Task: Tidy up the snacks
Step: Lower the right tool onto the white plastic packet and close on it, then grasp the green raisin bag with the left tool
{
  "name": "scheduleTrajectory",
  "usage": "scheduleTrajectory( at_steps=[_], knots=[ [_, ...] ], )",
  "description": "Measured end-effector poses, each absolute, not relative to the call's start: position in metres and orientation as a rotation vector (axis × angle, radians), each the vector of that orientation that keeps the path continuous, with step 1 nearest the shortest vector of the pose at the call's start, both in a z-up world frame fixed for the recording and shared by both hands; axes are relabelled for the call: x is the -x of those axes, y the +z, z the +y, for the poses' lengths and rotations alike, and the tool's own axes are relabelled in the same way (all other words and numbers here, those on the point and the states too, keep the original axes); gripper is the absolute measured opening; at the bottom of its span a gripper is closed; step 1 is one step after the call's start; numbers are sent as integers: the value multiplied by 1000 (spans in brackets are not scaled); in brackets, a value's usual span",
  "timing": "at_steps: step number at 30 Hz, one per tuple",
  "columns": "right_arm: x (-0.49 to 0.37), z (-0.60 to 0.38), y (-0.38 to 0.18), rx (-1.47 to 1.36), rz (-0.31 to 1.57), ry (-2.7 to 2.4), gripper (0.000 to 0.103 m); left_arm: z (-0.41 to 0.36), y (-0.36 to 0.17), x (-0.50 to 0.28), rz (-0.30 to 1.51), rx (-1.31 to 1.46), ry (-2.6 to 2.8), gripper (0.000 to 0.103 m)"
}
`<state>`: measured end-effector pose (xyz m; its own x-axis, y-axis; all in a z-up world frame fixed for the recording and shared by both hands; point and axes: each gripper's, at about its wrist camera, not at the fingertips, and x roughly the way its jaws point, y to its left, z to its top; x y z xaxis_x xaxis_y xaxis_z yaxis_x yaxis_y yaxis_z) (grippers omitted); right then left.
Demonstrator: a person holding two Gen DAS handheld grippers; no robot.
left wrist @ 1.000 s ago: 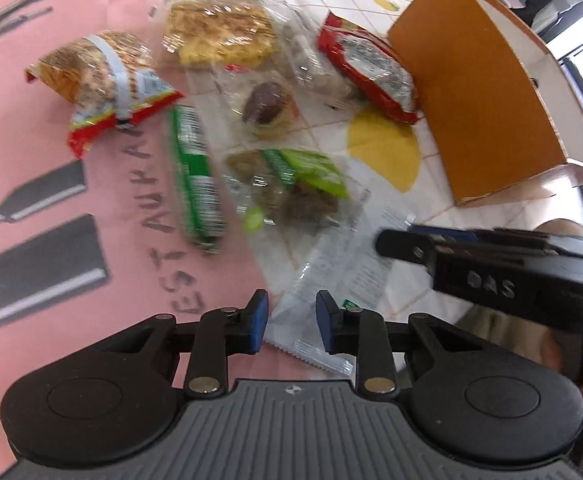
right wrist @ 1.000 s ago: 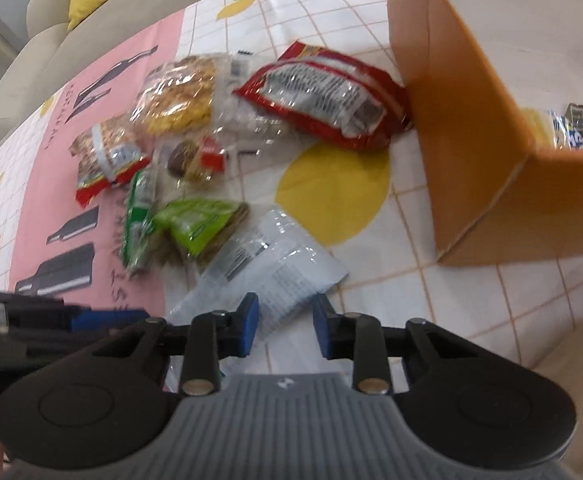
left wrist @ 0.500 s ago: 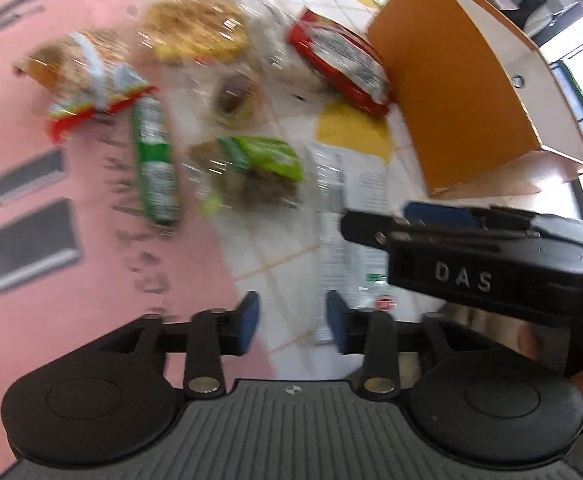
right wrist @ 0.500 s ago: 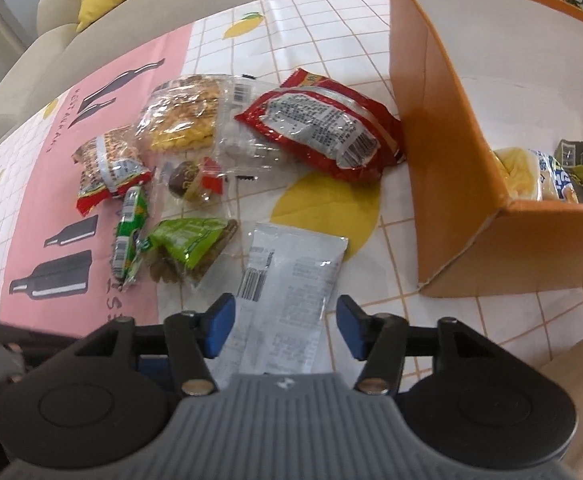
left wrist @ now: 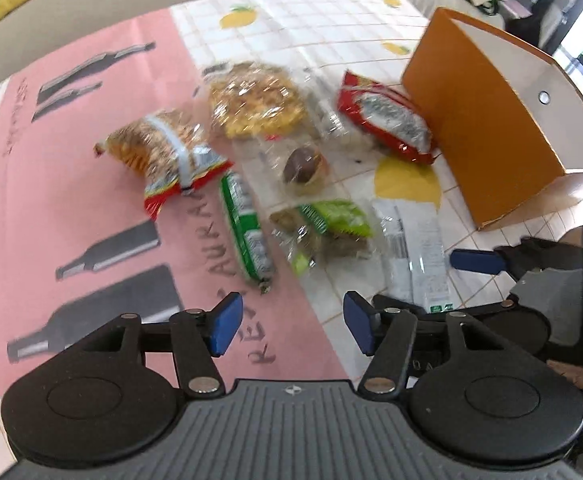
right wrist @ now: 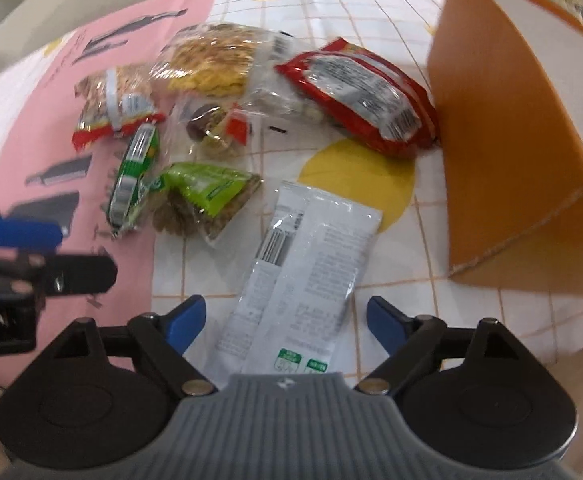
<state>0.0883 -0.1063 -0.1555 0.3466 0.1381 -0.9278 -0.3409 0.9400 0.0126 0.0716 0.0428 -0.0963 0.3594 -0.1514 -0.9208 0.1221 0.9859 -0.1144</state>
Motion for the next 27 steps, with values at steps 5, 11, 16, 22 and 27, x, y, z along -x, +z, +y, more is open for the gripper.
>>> scheduleTrajectory(
  at_steps=[5,11,16,22,27],
  knots=[
    [-95,-117,-152,192,1154,325,60,29,-102,-81,1138,7,-214,73],
    [-103,-126,-150,194,1143,377,55,17,-103,-91,1092,-68,-259,73],
    [-107,-126,-150,197,1141,396,55,5,-112,-95,1070,-155,-317,73],
    [-107,-132,-149,168,1148,414,55,6,-118,-104,1112,-61,-375,69],
    [-105,-134,-149,182,1149,433,55,12,-122,-101,1198,87,-400,60]
  ],
)
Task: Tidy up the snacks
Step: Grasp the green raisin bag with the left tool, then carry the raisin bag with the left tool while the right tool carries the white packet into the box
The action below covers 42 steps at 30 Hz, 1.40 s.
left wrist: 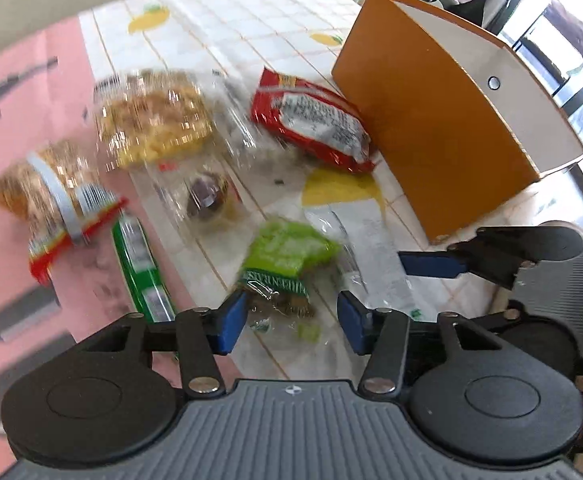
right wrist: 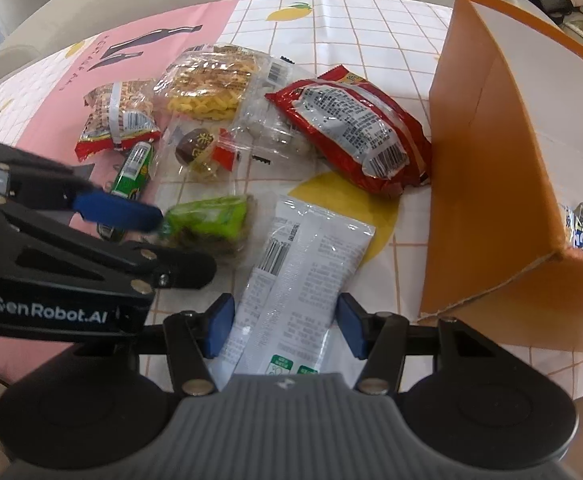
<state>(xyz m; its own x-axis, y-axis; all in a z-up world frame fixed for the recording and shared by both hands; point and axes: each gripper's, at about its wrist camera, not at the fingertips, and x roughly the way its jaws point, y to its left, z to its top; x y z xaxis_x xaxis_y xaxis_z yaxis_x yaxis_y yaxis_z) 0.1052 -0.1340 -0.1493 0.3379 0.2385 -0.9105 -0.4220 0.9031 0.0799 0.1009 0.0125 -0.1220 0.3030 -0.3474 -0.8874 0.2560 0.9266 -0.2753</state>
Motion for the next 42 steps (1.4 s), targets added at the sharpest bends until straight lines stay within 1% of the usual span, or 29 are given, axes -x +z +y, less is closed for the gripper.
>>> scheduleTrajectory(
  at_steps=[3,4,5,7,11,13,15,17,19,21,22,23,24,28,32,42],
  knots=[
    [-103,-138,-149,192,1148,456,55,16,-119,-97,1217,101,-409,61],
    [-104,-139,-150,192,1148,459,55,17,-116,-97,1207,82,-395,65],
    [-104,-140,-150,191,1148,460,55,19,-113,-98,1193,63,-376,71],
    [-104,-142,-151,181,1143,454,55,21,-110,-102,1163,38,-332,77],
    [-104,-139,-152,199,1120,448,55,19,-114,-113,1166,78,-365,78],
    [-102,-137,-153,221,1108,457,58,15,-122,-116,1178,58,-365,77],
    [-101,-137,-154,227,1100,463,59,11,-128,-116,1191,37,-355,76],
    [-100,-136,-155,233,1092,471,63,8,-130,-115,1173,40,-354,74],
    [-97,-133,-156,258,1078,467,65,7,-132,-115,1165,49,-345,74],
    [-95,-131,-157,271,1063,458,65,5,-132,-113,1154,43,-329,68],
    [-95,-131,-157,265,1062,453,63,2,-133,-112,1149,29,-320,62],
    [-95,-131,-156,265,1058,449,60,-1,-134,-111,1146,17,-313,55],
    [-96,-132,-155,260,1058,449,56,-3,-134,-110,1144,20,-308,52],
    [-95,-133,-155,252,1055,440,53,-2,-135,-104,1140,83,-248,48],
    [-94,-135,-151,223,1062,437,51,6,-131,-94,1125,144,-192,48],
    [-84,-139,-118,134,1005,474,50,34,-90,-63,1032,263,-81,47]
  ],
)
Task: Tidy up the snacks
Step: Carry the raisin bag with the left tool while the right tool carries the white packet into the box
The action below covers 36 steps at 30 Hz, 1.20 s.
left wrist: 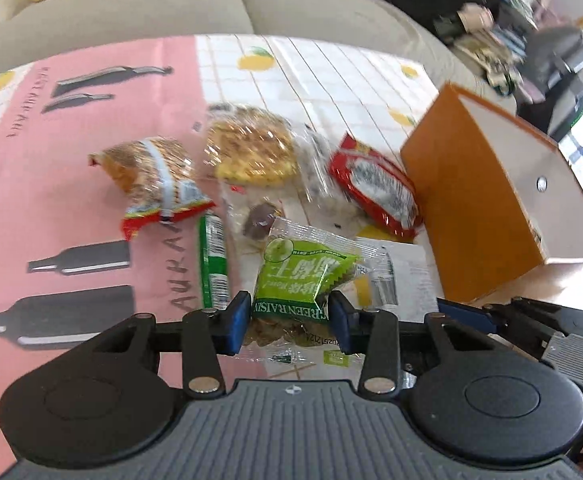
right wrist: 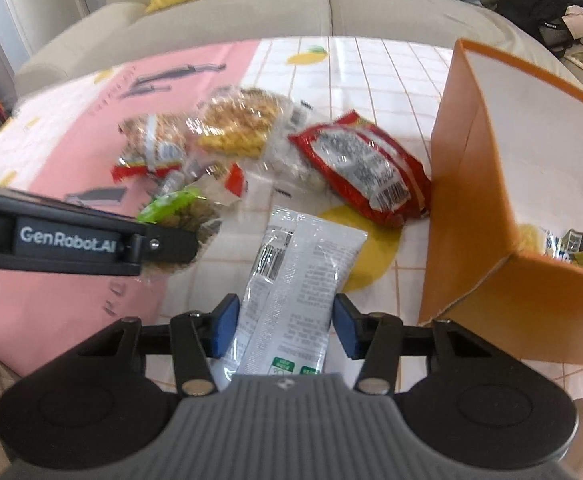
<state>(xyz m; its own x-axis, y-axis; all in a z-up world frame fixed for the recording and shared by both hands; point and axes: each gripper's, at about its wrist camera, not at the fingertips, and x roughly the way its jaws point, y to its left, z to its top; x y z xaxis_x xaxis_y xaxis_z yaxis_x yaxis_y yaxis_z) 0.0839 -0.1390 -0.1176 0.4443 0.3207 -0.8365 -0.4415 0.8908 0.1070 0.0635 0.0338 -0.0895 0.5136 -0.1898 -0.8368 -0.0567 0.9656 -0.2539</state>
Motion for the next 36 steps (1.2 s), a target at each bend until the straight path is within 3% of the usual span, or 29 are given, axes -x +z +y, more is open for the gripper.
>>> scheduleTrajectory(
  at_steps=[21,36],
  knots=[
    [-73,-208,-10,70,817,460,49,-20,10,-66,871,249,-207,47],
    [-164,-307,-1,64,897,340,49,-124,11,-146,902,54,-400,47]
  ],
)
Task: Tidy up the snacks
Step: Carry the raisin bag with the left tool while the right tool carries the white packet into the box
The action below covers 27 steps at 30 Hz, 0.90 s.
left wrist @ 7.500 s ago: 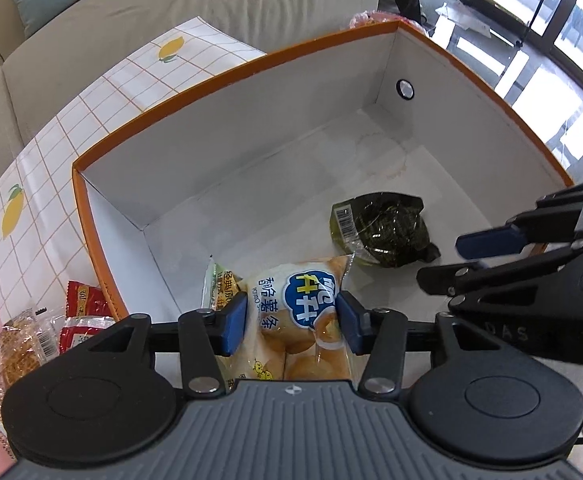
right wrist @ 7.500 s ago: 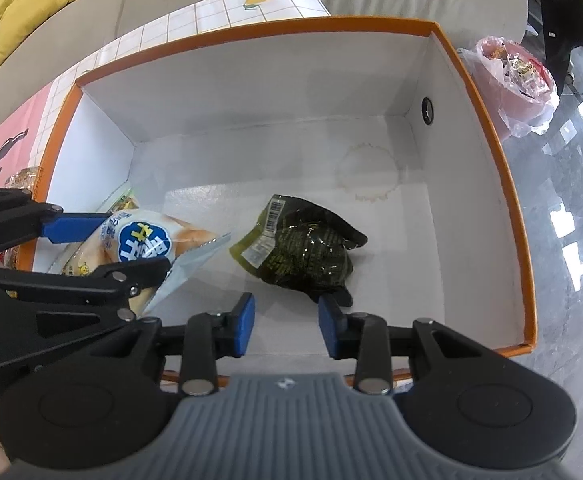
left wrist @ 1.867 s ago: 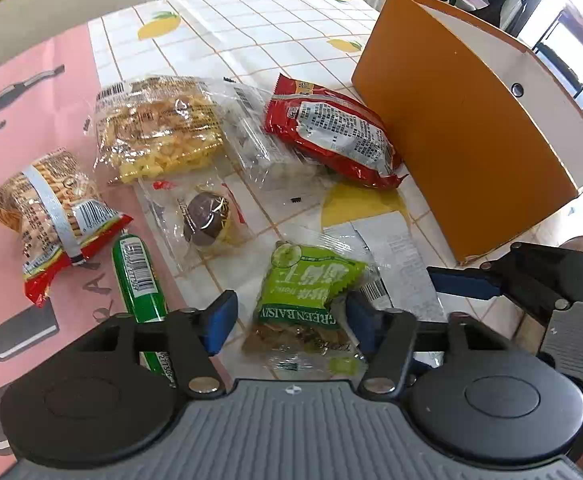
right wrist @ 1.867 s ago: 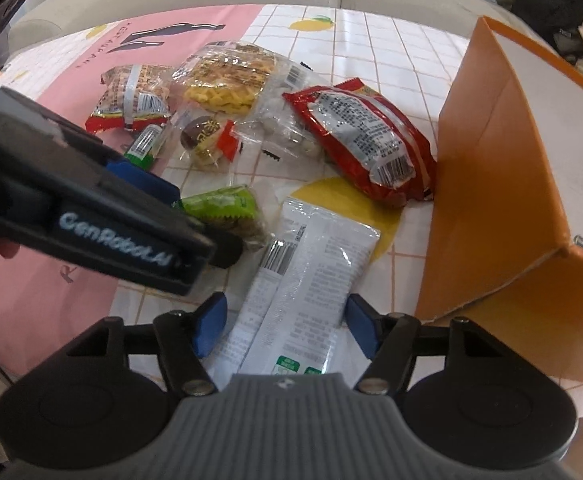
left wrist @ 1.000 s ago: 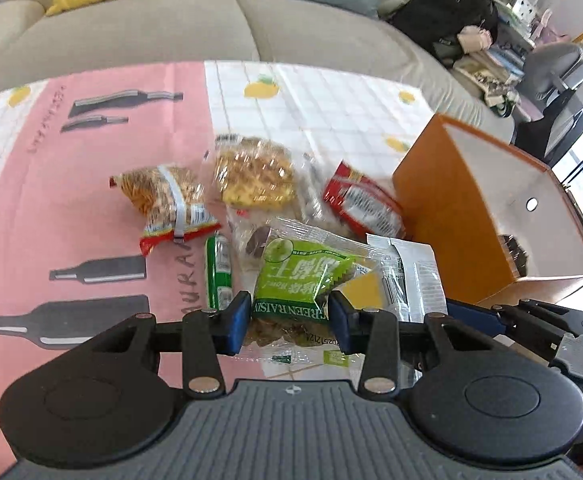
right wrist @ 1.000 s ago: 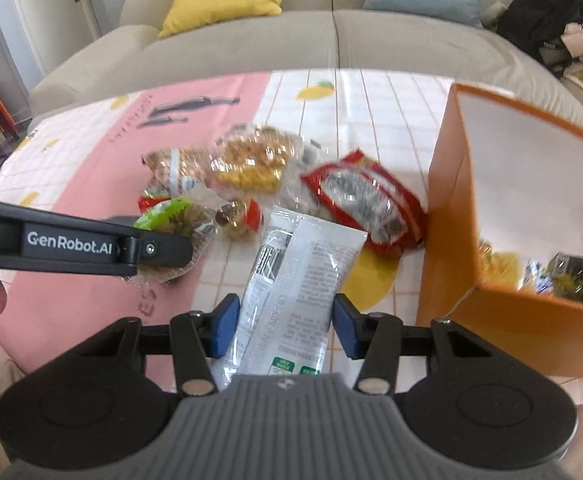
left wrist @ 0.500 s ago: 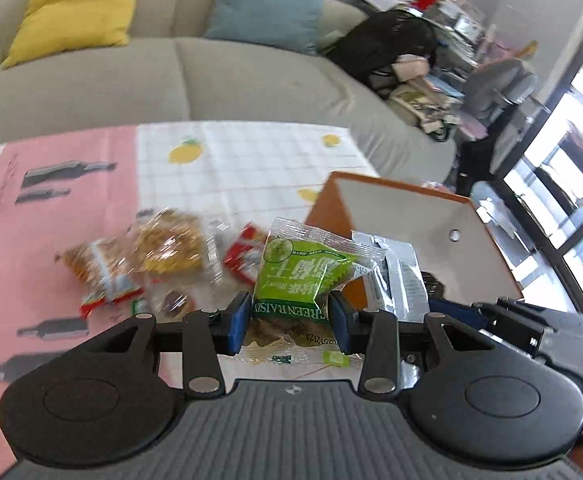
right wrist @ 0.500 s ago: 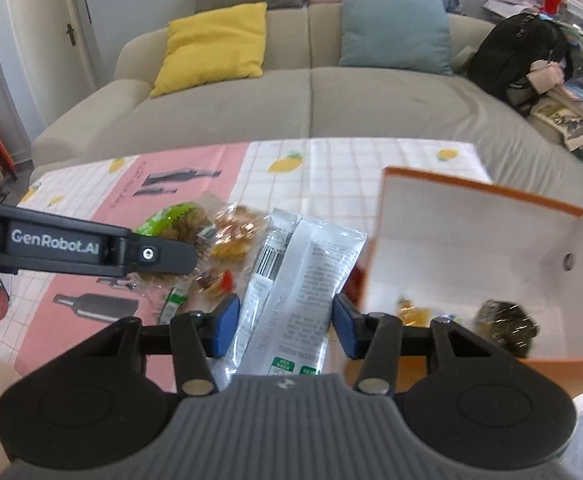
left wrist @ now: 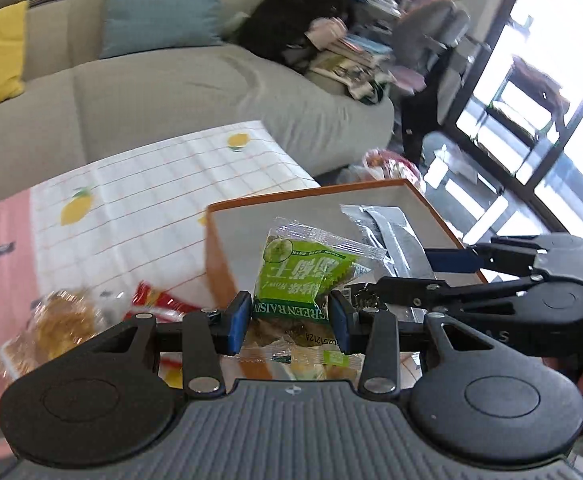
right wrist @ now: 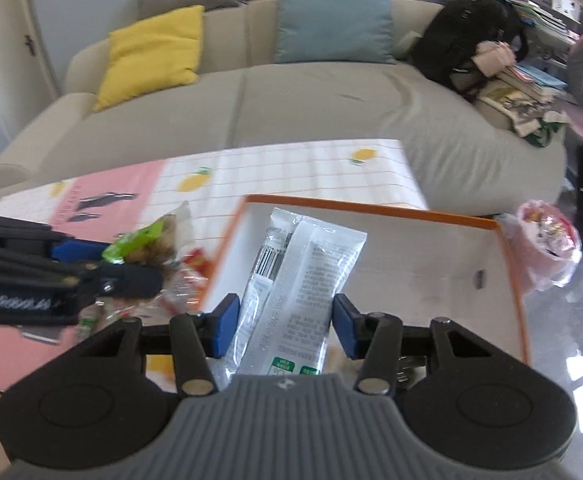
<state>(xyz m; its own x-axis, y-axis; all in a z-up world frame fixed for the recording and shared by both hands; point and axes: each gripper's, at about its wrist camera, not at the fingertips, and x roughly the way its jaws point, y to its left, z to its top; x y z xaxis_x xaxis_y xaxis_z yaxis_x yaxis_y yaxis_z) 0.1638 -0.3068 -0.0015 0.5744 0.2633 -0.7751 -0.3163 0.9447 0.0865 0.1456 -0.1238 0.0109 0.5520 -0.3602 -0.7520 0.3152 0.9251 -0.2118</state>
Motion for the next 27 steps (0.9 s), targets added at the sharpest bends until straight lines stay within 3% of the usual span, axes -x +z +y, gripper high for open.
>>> scheduleTrajectory(
  at_steps=[27],
  knots=[
    [-248,-313,-97,284,1135,431,50,-211,-71,-232,1227,-455,-432,47]
  ],
)
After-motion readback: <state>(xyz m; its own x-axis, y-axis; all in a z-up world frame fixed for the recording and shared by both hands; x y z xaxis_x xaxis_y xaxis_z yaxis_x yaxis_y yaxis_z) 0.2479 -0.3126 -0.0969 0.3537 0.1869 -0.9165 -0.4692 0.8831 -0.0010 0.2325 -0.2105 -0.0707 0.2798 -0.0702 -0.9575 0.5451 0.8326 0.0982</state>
